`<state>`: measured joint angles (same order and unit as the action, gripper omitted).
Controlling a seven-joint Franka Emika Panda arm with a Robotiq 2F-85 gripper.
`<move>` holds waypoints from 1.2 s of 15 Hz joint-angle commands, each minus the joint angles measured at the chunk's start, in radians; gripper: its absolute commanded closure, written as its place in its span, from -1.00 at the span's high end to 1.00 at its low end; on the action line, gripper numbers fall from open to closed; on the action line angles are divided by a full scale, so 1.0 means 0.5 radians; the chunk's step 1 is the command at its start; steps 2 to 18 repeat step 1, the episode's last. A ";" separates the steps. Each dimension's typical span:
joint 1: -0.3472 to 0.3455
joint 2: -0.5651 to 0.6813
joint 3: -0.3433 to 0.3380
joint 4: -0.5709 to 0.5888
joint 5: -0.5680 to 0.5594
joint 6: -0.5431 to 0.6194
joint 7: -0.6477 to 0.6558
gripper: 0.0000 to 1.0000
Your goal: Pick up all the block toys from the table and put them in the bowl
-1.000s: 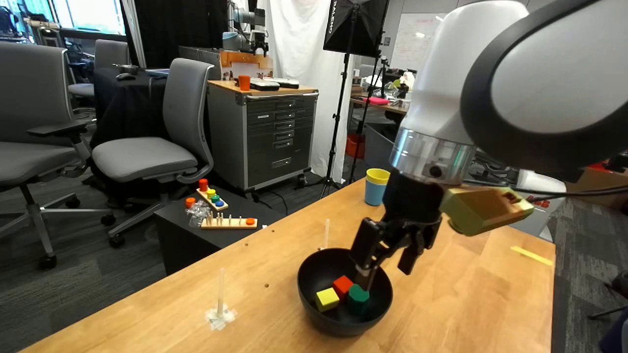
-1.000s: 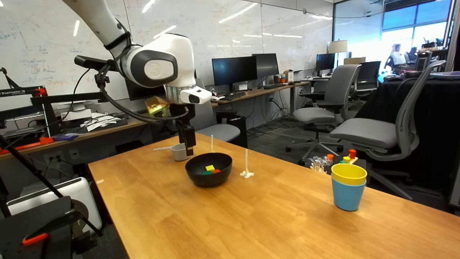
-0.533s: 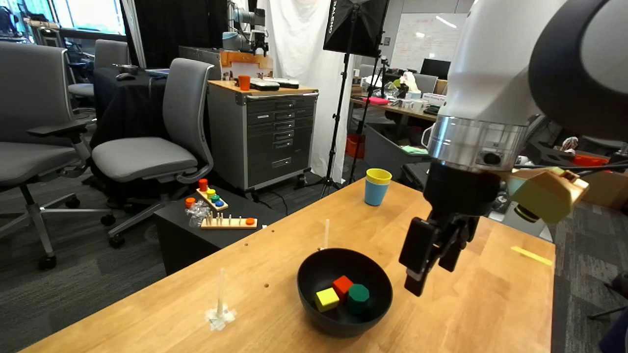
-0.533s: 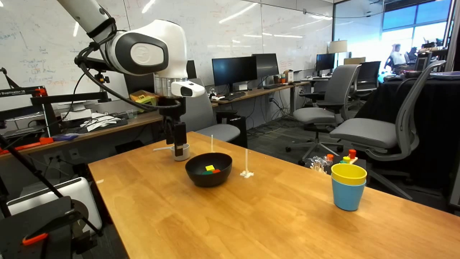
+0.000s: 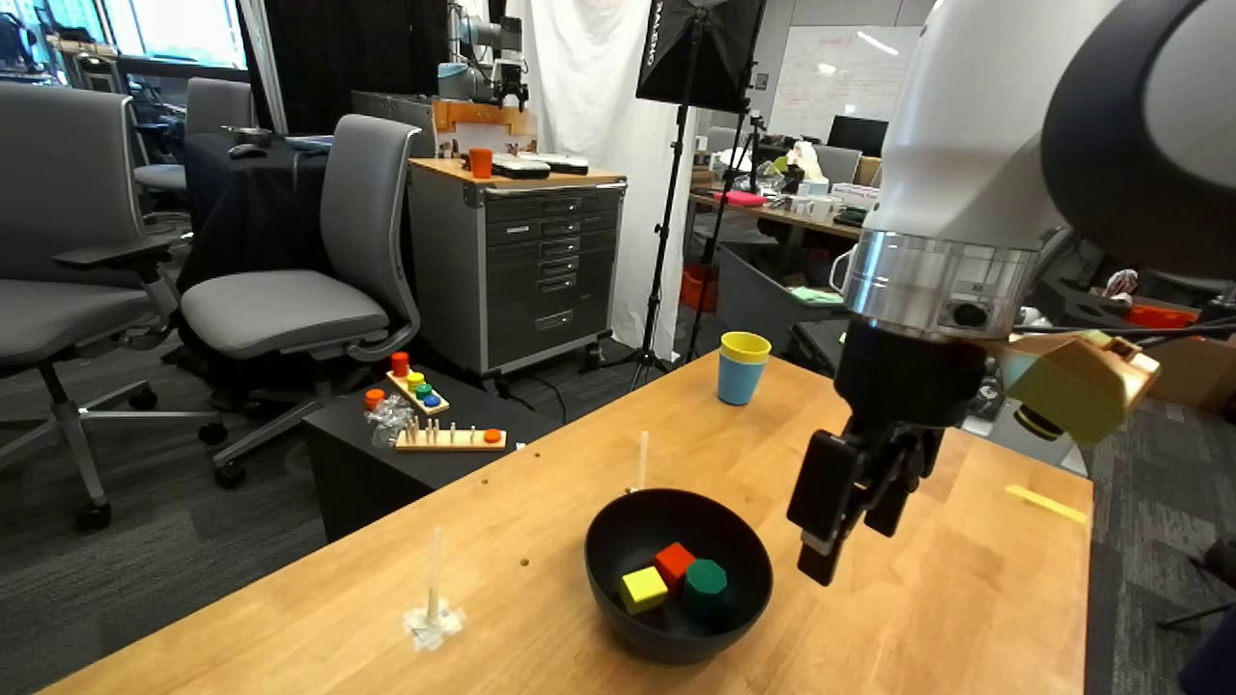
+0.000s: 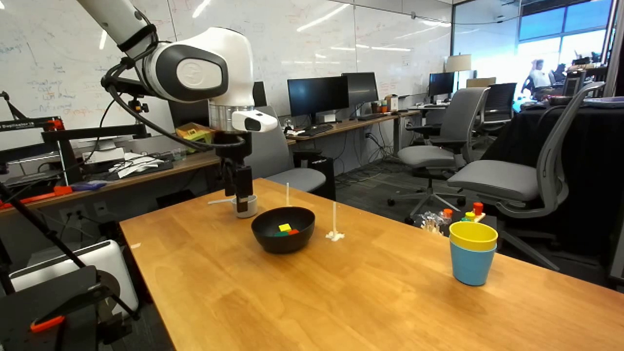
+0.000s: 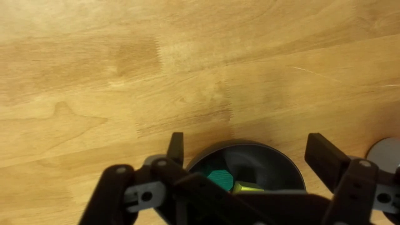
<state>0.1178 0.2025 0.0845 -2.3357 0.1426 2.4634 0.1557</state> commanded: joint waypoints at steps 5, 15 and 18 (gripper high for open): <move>-0.008 0.000 0.008 0.003 -0.003 -0.005 0.002 1.00; -0.008 0.000 0.008 0.003 -0.003 -0.005 0.002 1.00; -0.008 0.000 0.008 0.003 -0.003 -0.005 0.002 1.00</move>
